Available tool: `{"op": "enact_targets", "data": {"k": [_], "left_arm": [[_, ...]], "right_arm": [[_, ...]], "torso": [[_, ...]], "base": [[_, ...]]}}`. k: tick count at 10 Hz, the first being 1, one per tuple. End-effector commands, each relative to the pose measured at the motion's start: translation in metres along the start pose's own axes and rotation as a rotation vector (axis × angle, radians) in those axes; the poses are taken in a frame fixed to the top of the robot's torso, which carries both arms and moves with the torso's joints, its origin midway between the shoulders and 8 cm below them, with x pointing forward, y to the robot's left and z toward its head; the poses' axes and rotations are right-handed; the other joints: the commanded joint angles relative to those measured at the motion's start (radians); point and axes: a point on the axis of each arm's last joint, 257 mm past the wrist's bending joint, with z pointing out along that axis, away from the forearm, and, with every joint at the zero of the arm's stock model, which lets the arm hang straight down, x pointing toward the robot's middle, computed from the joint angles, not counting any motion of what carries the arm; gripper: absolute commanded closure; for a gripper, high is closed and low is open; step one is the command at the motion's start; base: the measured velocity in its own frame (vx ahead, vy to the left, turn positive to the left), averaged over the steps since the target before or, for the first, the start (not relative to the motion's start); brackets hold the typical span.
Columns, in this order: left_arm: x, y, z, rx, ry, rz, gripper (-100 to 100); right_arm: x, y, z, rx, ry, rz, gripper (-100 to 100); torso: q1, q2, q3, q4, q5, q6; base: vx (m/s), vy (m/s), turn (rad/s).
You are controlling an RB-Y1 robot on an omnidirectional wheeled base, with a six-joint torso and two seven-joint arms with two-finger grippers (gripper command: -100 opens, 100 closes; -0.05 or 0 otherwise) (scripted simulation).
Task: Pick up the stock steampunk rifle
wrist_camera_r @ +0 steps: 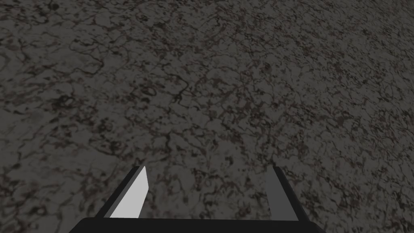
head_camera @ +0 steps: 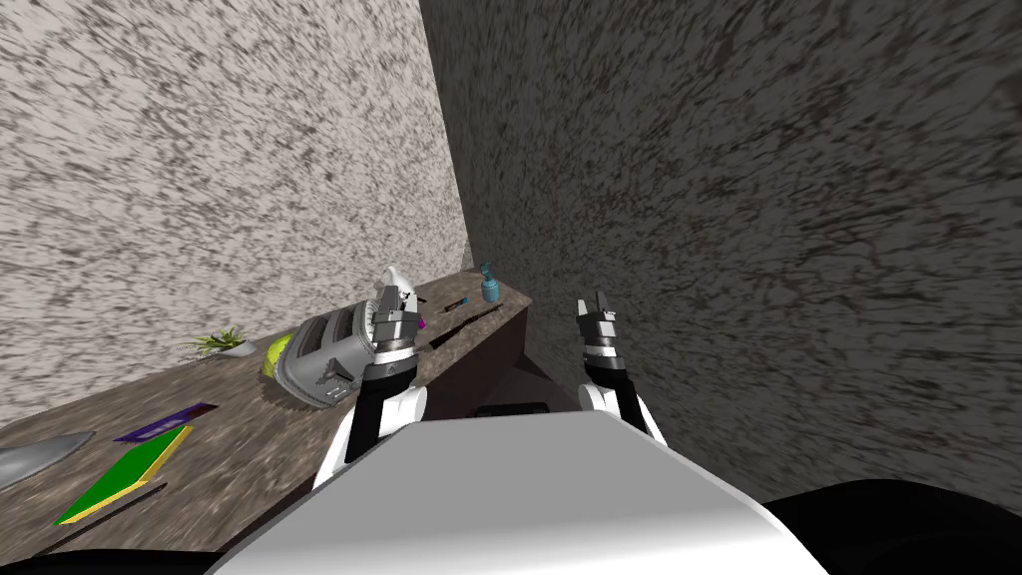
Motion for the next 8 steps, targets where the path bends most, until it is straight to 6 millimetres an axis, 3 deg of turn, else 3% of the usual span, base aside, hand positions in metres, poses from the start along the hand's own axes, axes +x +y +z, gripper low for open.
{"op": "enact_targets", "data": {"k": [1,8], "left_arm": [[0.009,0.006,0.003,-0.017,0.046,0.000,-100],[0.048,0.041,0.019,-0.124,0.163,-0.059,-100]], "right_arm": [[0.000,0.000,0.000,0.000,0.000,0.000,0],[0.000,0.000,0.000,0.000,0.000,0.000,0]], "torso": [[0.000,0.000,0.000,0.000,0.000,0.000],[-0.007,-0.003,-0.002,-0.001,-0.002,0.000]], "base": [[0.011,-0.028,0.091],[0.024,-0.089,0.117]]}}
